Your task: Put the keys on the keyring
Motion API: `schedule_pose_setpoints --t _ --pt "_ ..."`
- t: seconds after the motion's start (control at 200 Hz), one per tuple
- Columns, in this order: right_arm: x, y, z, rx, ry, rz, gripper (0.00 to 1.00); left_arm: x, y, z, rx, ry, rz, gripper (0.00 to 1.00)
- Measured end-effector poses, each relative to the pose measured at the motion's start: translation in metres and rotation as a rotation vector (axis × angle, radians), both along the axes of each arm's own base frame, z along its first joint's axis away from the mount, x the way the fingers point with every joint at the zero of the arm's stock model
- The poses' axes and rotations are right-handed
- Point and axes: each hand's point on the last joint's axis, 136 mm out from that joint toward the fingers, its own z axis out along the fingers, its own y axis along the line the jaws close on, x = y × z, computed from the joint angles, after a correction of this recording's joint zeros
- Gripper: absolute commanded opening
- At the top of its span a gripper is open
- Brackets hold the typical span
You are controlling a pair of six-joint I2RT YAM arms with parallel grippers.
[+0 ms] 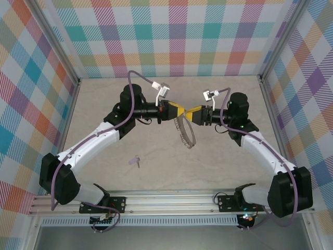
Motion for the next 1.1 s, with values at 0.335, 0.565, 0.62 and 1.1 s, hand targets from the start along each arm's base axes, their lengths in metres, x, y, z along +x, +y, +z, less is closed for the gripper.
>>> schedule_pose_setpoints --t 0.335,0.565,0.62,1.1 --pt "0.019 0.006 0.009 0.007 -0.015 -0.017 0.42 0.001 -0.004 -0.002 -0.002 -0.003 -0.001 0.00" --pt "0.059 0.005 0.007 0.037 0.037 -0.109 0.42 -0.006 -0.008 -0.001 -0.008 -0.005 -0.026 0.00" --pt "0.067 0.002 0.004 0.042 0.056 -0.140 0.42 -0.008 -0.009 -0.001 -0.008 -0.005 -0.036 0.00" --pt "0.041 -0.027 0.018 0.076 0.043 -0.266 0.42 -0.005 -0.009 -0.004 -0.002 -0.001 -0.016 0.00"
